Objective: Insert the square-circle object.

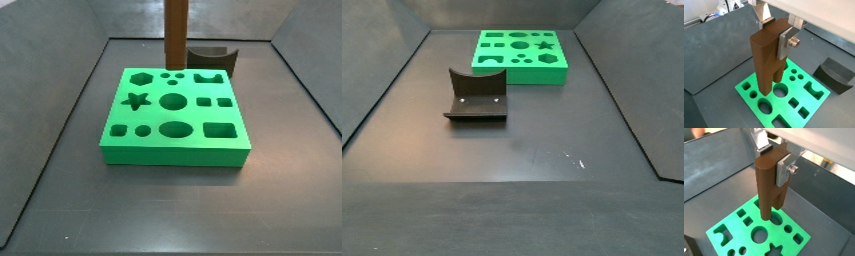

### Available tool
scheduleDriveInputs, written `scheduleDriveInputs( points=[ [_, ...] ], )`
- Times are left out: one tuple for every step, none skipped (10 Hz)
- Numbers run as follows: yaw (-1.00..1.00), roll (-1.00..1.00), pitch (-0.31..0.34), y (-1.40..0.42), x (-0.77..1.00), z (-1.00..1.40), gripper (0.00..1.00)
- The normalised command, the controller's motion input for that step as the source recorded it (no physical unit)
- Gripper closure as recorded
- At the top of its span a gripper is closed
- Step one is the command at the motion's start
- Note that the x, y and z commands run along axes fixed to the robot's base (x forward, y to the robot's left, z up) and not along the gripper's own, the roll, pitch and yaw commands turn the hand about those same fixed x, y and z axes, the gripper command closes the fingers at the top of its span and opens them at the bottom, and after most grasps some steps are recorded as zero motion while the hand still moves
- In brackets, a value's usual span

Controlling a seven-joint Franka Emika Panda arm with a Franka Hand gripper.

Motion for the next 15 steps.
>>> scheduleDriveInputs(
  points=[
    [-0.73,-0.01,0.000,-0.15,-0.22,-0.36,1.00],
    [-0.69,-0.04,-0.001,-0.17,-0.28,-0.44,1.00],
    [-0.48,-0.12,-0.031,-0.21,-0.51,-0.53,1.00],
    [-0.24,-0.19,-0.029,-0.21,-0.73,-0.49,1.00],
    [-0.02,-0.21,0.000,-0.15,-0.63,-0.49,1.00],
    [-0.15,-0.16,-0.039,-0.15,-0.60,-0.45,1.00],
    [-0.69,-0.06,-0.049,-0.09,-0.36,-0.35,1.00],
    [-1.00,-0.01,-0.049,0.00,0.00,-0.31,1.00],
    [-1.00,-0.01,-0.049,0.00,0.00,-0.31,1.00],
    [-1.00,-0.04,-0.066,0.00,0.00,-0.27,1.00],
    [-1.00,-0.08,-0.081,0.00,0.00,-0.18,1.00],
    [-0.91,-0.13,-0.064,0.00,0.14,-0.08,1.00],
    [-0.80,-0.15,0.000,0.00,0.31,-0.01,1.00],
    [-0.71,-0.15,0.000,0.00,0.41,-0.03,1.00],
    [-0.77,-0.12,0.000,0.00,0.33,-0.09,1.00]
  ],
)
